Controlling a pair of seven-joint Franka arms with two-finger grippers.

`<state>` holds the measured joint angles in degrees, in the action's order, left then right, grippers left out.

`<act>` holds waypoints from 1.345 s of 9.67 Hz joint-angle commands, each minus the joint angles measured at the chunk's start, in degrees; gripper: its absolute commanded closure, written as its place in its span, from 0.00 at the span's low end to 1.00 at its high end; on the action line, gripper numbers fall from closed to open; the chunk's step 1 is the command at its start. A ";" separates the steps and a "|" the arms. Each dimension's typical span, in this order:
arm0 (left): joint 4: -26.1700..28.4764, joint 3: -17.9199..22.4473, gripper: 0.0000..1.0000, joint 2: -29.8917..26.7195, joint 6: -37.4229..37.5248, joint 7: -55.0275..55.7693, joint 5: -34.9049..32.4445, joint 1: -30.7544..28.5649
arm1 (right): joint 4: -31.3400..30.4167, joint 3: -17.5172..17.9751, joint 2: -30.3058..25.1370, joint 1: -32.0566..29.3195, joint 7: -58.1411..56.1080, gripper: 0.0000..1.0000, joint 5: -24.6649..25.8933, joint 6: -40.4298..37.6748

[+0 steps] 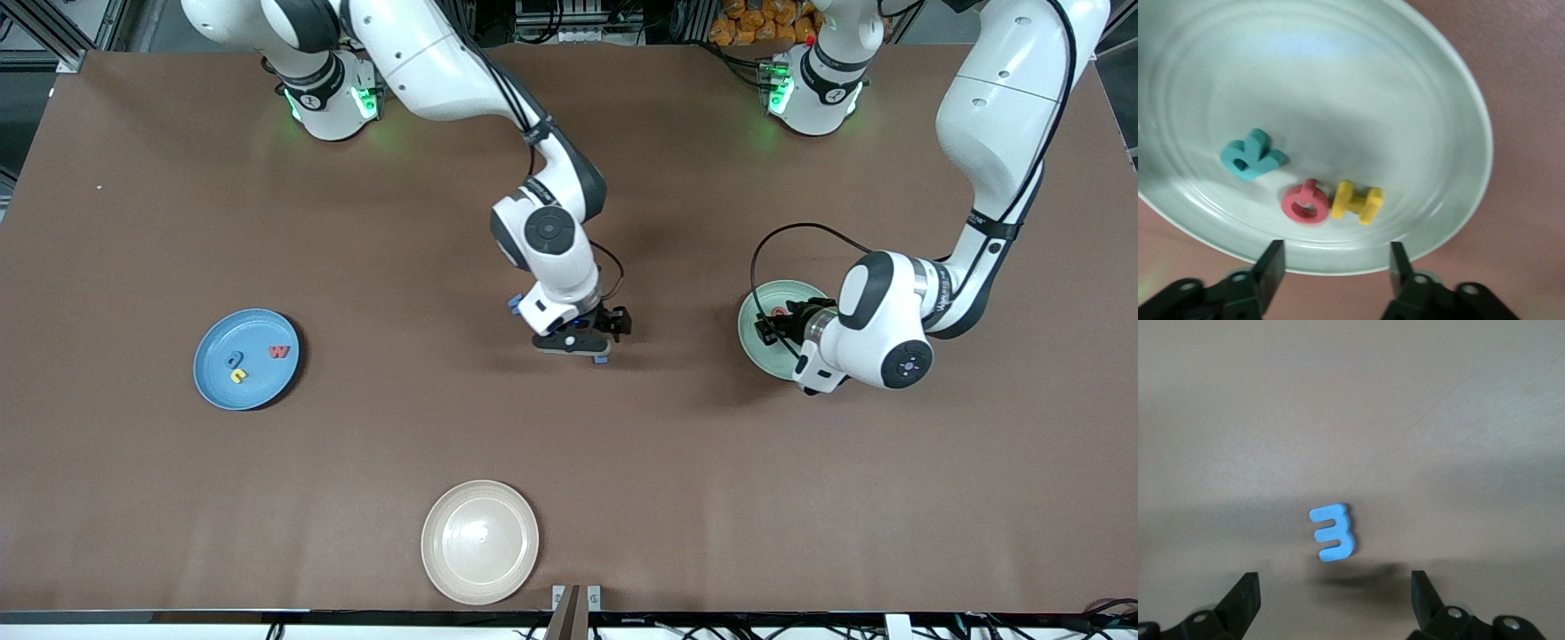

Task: Sort upper and lower case letters into plates
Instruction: 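Move the right gripper over the blue E while the left gripper withdraws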

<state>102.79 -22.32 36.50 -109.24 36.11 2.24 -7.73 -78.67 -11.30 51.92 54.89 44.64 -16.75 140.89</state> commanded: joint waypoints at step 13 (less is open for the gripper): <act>0.13 -1.14 0.00 -1.43 -8.71 14.78 -0.83 12.92 | 6.51 -0.22 5.91 1.01 1.42 0.00 17.36 2.02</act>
<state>102.38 -23.58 36.19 -117.79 51.57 2.24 5.22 -74.12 -11.40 56.27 55.75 44.68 -0.99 142.40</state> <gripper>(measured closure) 0.000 0.000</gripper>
